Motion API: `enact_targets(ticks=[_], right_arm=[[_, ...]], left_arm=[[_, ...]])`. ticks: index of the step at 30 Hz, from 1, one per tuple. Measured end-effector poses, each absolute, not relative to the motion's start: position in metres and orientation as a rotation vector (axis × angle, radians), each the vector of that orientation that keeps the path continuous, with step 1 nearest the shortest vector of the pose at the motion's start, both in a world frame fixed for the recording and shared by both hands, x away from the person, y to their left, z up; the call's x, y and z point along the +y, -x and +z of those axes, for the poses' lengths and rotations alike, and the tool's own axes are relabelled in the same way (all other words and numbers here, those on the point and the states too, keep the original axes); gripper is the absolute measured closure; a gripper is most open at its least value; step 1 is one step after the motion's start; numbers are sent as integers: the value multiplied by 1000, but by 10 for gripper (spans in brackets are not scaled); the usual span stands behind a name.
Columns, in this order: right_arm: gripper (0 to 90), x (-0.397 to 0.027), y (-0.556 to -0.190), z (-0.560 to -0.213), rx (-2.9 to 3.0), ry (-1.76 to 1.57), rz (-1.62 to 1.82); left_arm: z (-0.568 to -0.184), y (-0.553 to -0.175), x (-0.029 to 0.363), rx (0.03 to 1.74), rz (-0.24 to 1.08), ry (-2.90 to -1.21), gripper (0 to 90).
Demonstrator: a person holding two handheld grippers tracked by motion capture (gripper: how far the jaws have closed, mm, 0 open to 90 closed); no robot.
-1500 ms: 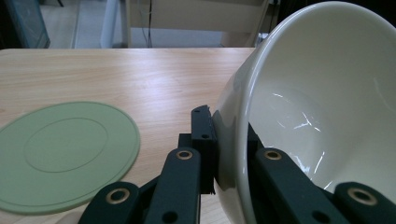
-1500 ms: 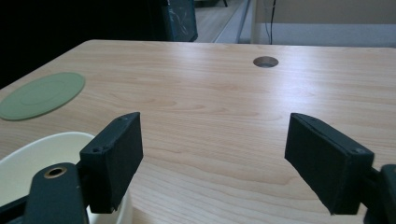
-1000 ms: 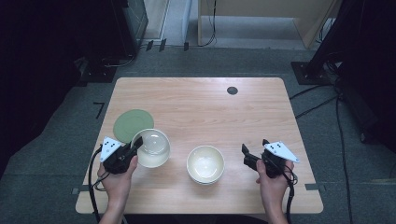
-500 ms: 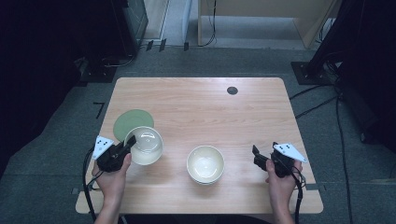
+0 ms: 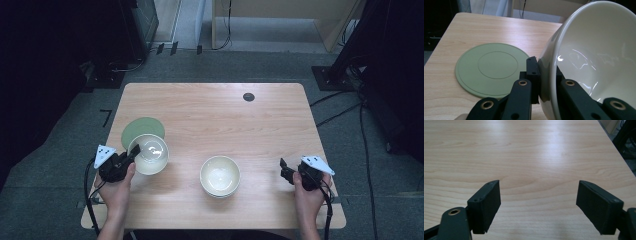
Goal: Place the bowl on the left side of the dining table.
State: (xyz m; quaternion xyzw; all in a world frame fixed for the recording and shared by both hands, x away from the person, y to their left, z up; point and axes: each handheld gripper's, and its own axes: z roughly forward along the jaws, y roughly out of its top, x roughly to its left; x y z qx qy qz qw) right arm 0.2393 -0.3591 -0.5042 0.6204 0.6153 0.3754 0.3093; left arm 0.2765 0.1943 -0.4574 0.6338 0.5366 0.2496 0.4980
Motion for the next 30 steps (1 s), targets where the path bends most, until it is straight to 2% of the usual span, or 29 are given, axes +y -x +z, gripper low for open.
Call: enact_targets(ticks=[16, 30], right_arm=[[197, -377, -246, -520, 1651, -1740, 969], [209, -376, -253, -523, 1717, -1769, 913]], left_arm=[[-455, -286, 223, 1362, 623, -1476, 846], [-456, -304, 228, 1408, 604, -1467, 846]])
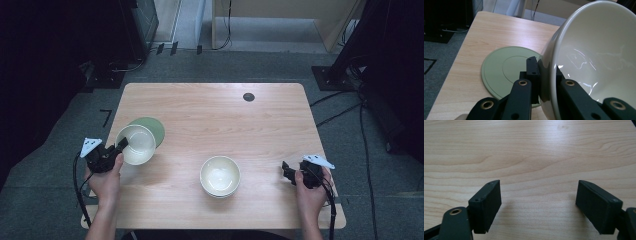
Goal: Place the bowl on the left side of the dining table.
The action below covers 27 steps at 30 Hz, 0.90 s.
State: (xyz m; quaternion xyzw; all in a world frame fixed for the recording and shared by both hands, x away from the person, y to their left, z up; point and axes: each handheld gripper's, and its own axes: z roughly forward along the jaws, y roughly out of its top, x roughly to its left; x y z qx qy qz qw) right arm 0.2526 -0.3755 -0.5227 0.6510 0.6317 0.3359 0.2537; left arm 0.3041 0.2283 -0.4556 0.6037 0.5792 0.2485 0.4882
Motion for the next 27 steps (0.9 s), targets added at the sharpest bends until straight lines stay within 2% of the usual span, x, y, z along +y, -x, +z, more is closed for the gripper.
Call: enact_targets(ticks=[27], right_arm=[[194, -367, -256, -524, 1753, -1737, 796]], left_arm=[[-457, -334, 242, 1496, 607, -1446, 846]])
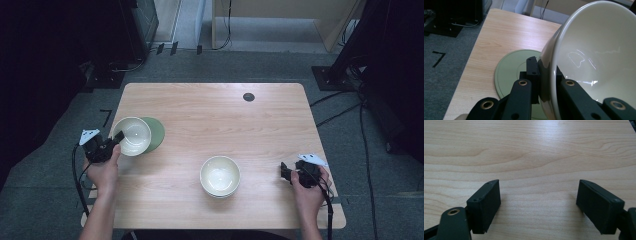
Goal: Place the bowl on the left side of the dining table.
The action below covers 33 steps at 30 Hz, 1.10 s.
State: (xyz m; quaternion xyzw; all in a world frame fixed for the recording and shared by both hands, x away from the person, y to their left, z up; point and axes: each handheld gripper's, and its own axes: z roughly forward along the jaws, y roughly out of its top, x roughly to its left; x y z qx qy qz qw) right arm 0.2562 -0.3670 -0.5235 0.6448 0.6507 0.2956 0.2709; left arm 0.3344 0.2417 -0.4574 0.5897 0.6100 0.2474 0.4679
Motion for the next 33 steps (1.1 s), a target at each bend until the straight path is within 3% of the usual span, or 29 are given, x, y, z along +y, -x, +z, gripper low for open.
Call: enact_targets(ticks=[33], right_arm=[[185, -367, -257, -524, 1759, -1728, 796]], left_arm=[[-458, -413, 261, 1801, 265, -1569, 847]])
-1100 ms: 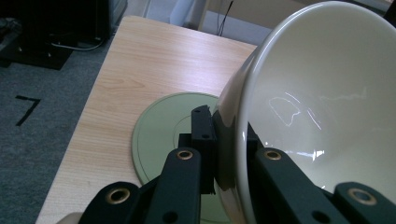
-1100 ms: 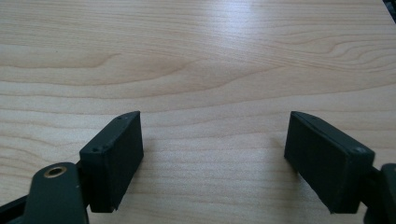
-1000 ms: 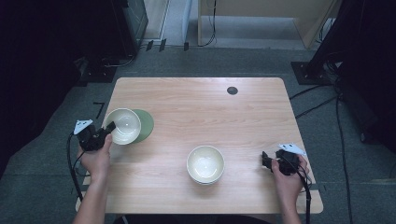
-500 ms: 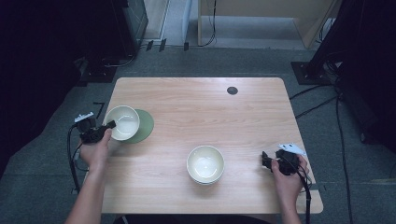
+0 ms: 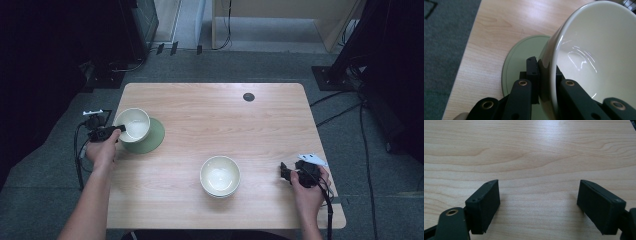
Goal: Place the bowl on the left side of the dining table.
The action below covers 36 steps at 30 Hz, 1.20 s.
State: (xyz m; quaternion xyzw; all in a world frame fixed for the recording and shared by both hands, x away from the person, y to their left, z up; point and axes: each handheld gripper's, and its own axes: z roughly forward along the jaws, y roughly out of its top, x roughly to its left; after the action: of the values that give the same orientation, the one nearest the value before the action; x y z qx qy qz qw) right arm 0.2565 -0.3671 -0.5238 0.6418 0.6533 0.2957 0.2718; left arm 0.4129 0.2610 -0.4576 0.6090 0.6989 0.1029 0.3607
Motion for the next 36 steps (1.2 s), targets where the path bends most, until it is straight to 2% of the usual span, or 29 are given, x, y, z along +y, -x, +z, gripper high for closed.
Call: enact_targets(ticks=[6, 20, 31, 36], right_arm=[[185, -367, -257, -524, 1759, -1728, 796], [186, -367, -256, -524, 1758, -1730, 796], [186, -367, -256, -524, 1759, -1727, 795], [186, -366, -256, -524, 1759, -1724, 794]], left_arm=[[-460, -423, 257, 1847, 257, -1655, 846], [-468, -433, 252, 1866, 188, -1656, 846], [-474, -436, 249, 1897, 199, -1668, 843], [-474, -437, 246, 1898, 242, -1674, 838]])
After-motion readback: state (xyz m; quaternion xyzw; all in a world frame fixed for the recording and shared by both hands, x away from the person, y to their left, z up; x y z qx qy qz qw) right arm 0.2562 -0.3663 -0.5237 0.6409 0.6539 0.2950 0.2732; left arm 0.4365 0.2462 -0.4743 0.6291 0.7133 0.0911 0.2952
